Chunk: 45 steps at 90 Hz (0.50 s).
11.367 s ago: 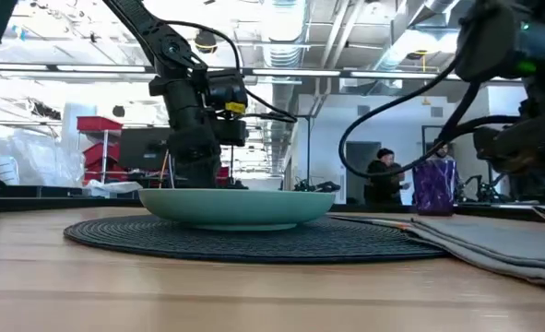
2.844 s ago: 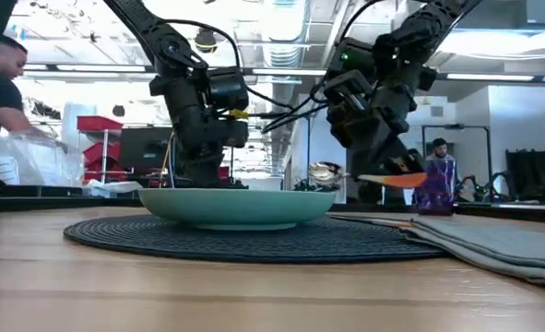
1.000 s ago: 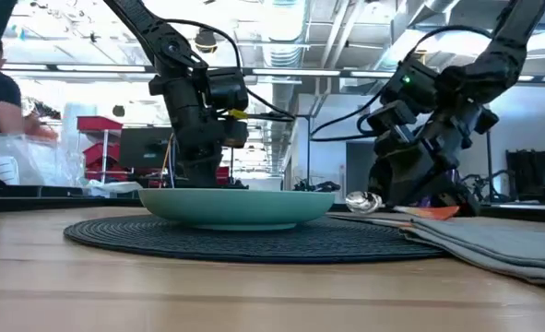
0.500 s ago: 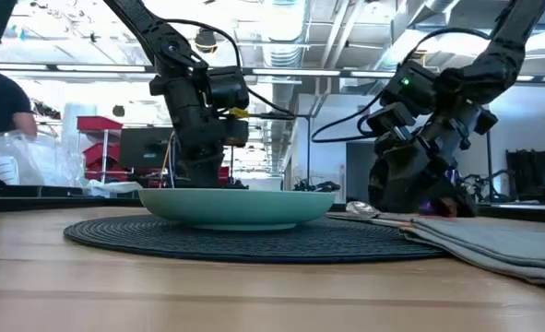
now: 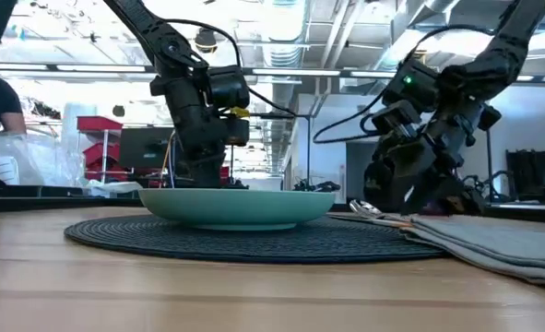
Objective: Set table place
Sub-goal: Fold the gray table napkin
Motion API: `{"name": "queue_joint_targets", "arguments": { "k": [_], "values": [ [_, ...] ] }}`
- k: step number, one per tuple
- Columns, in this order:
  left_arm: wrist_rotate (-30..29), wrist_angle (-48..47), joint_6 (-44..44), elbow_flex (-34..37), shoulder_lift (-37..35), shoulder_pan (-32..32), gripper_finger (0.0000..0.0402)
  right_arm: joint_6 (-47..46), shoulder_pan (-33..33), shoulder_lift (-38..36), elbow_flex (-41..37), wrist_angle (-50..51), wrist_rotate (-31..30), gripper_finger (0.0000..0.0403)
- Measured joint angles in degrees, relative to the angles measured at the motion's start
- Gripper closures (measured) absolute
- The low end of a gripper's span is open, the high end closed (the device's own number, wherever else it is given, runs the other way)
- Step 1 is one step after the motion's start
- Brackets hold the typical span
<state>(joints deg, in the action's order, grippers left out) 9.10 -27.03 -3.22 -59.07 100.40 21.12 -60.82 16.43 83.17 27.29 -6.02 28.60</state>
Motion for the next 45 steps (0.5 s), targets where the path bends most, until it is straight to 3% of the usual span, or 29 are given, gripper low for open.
{"name": "queue_joint_targets", "arguments": {
  "k": [10, 21, 31, 45],
  "values": [
    [1.1, 0.9, 0.4, 0.0, 0.0, 0.0, 0.0402, 0.9, 1.7, -5.5, 0.0, -0.1, 0.0, 0.0323],
    [11.8, 6.7, 0.0, -0.6, -1.2, 0.0, 0.0401, 2.9, 3.7, -11.5, 0.1, 4.2, -0.1, 0.0324],
    [16.1, 12.9, -1.3, -3.0, -4.5, -0.6, 0.0401, 6.9, 3.0, -16.3, 0.1, 19.3, -0.4, 0.0324],
    [13.7, 15.5, -6.9, -7.1, -10.7, 0.0, 0.0401, 8.9, -3.0, -25.7, 0.1, 39.1, -4.3, 0.0324]
  ]
}}
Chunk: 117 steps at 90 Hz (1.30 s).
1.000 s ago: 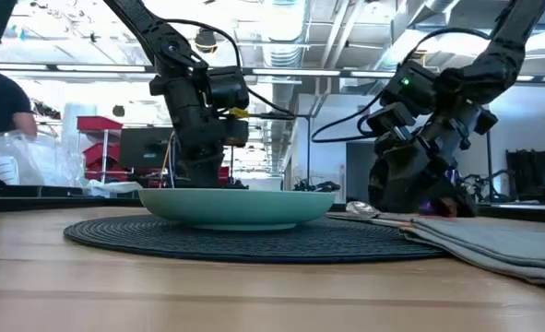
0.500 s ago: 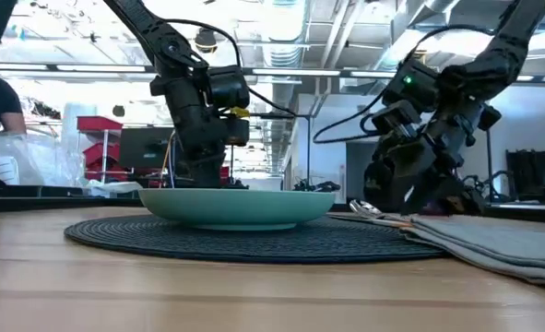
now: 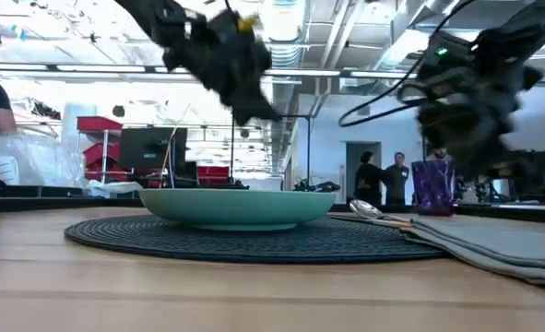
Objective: Set table place
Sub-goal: Fold the gray table napkin
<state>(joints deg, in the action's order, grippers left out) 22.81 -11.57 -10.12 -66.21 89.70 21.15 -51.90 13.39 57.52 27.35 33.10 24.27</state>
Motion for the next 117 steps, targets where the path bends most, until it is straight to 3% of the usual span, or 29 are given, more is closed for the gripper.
{"name": "queue_joint_targets", "arguments": {
  "k": [16, 31, 40, 50, 63, 100, 117],
  "values": [
    [-1.1, -0.4, -1.7, -2.9, -6.7, 1.6, 0.0401, -13.4, -12.9, -13.0, 0.0, 13.3, -7.4, 0.0324],
    [-1.2, -2.2, 1.1, -3.2, -10.7, 1.8, 0.0402, -36.1, -31.9, -20.9, -0.6, 13.7, -22.3, 0.0324],
    [-1.2, -3.9, 3.7, -3.2, -11.1, 1.4, 0.0401, -49.0, -44.0, -19.7, -2.3, 13.2, -30.1, 0.0324],
    [-1.2, -4.6, 5.7, -3.2, -11.1, 0.7, 0.0401, -62.1, -56.2, -15.6, -5.4, 5.9, -37.1, 0.0324],
    [-1.2, -4.4, 6.2, -3.2, -11.0, -0.5, 0.0401, -75.8, -67.4, -8.8, -6.4, 1.1, -44.5, 0.0324],
    [-1.2, -4.1, 5.3, -3.2, -11.0, -1.0, 0.0401, -77.7, -69.0, 9.5, -6.2, -17.0, -35.5, 0.0324],
    [-1.2, -4.6, 4.8, -3.2, -11.0, -1.0, 0.0401, -77.7, -68.5, 8.8, -5.7, -16.7, -34.4, 0.0324]
  ]
}}
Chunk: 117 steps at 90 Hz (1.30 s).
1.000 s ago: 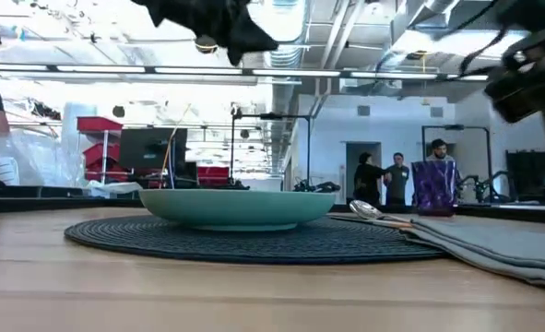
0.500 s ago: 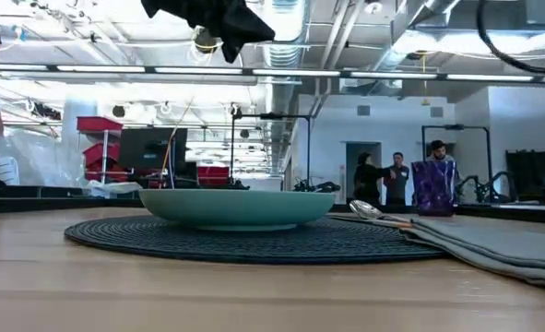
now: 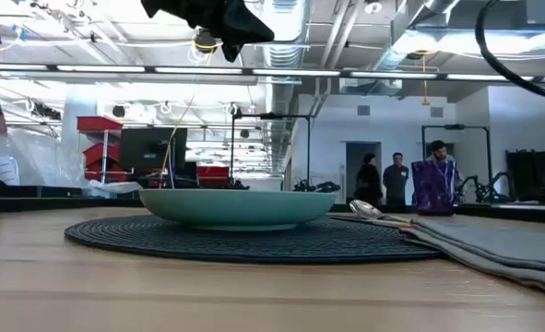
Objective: Set table place
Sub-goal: Fold the gray table napkin
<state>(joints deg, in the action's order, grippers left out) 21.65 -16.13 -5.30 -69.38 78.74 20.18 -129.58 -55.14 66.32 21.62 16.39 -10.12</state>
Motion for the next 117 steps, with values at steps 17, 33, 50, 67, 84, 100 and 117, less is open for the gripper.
{"name": "queue_joint_targets", "arguments": {
  "k": [17, 33, 50, 67, 84, 100, 117],
  "values": [
    [0.0, -0.2, 0.0, 0.0, 0.0, 0.0, 0.0401, 0.0, -0.9, -4.6, 6.1, 16.8, -0.6, 0.0324],
    [0.7, -2.6, 0.3, 0.0, 0.0, 0.0, 0.0401, 0.0, -2.4, -1.4, 6.9, 18.0, 4.0, 0.0324],
    [1.0, -4.0, 0.2, 0.0, 0.0, 0.0, 0.0401, 0.5, -2.4, 3.0, 7.1, 12.6, 5.1, 0.0324],
    [1.1, -3.9, 0.2, 0.0, 0.0, 0.0, 0.0401, 1.2, -2.4, 5.7, 7.3, 12.1, 6.7, 0.0324],
    [1.1, -4.3, 1.5, 0.0, 0.0, 0.0, 0.0402, 1.5, -1.5, 6.9, 7.2, 11.7, 7.7, 0.0324],
    [1.1, -6.1, 1.3, 0.0, 0.0, 0.0, 0.0402, 1.3, -1.0, 7.0, 7.1, 11.5, 7.7, 0.0324],
    [1.1, -7.4, 0.9, 0.0, 0.0, 0.0, 0.0401, 2.8, -1.2, 6.6, 9.1, 11.6, 6.0, 0.0319]
  ]
}}
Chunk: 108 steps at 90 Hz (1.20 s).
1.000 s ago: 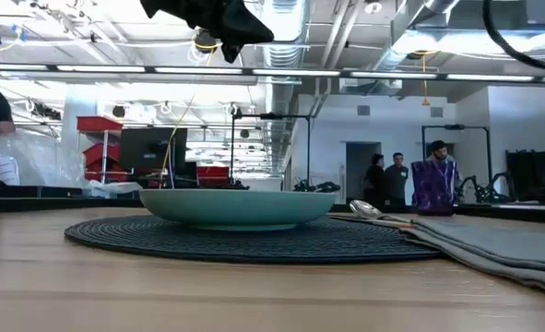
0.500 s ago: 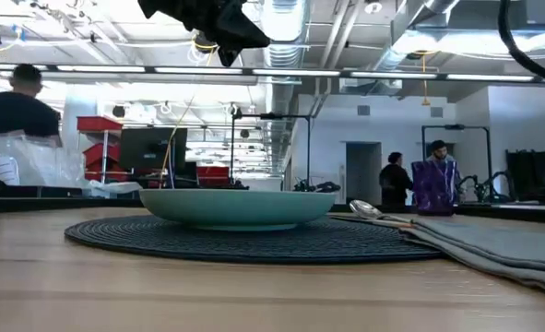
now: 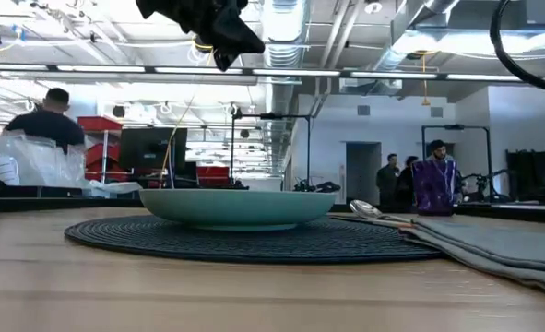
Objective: Set table place
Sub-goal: Fold the gray table napkin
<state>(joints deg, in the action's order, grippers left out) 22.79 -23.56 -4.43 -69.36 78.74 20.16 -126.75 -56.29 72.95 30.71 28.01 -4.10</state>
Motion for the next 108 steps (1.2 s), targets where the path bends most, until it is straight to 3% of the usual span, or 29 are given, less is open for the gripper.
{"name": "queue_joint_targets", "arguments": {
  "k": [11, 33, 57, 68, 89, 98, 108],
  "values": [
    [0.2, 0.2, -1.8, 0.0, 0.0, 0.0, 0.0401, -2.3, 0.2, -0.1, 2.9, -5.6, -4.4, 0.0307],
    [0.9, 0.4, -3.4, 0.1, 0.0, 0.1, 0.0401, -1.9, 0.9, 5.3, 2.4, -6.1, 0.3, 0.0276],
    [0.9, 0.2, -3.0, 0.2, 0.0, -0.1, 0.0401, -1.5, 1.4, 8.0, 2.5, -7.8, 2.7, 0.0271],
    [0.9, -0.2, -3.0, 0.2, 0.0, -0.2, 0.0402, -1.5, 1.1, 6.0, 2.3, -9.0, 0.1, 0.0271],
    [0.9, -0.1, -3.2, 0.2, 0.0, -0.2, 0.0401, -2.2, 0.4, 3.3, 6.3, 2.1, -0.1, 0.0271],
    [0.9, -0.3, -3.0, 0.2, 0.0, -0.2, 0.0401, -2.2, -0.1, 3.9, 6.7, 5.0, 4.0, 0.0271],
    [0.9, -2.1, -2.9, 0.2, 0.0, -0.2, 0.0402, -2.0, -0.6, 5.1, 6.5, 4.5, 4.0, 0.0271]
  ]
}}
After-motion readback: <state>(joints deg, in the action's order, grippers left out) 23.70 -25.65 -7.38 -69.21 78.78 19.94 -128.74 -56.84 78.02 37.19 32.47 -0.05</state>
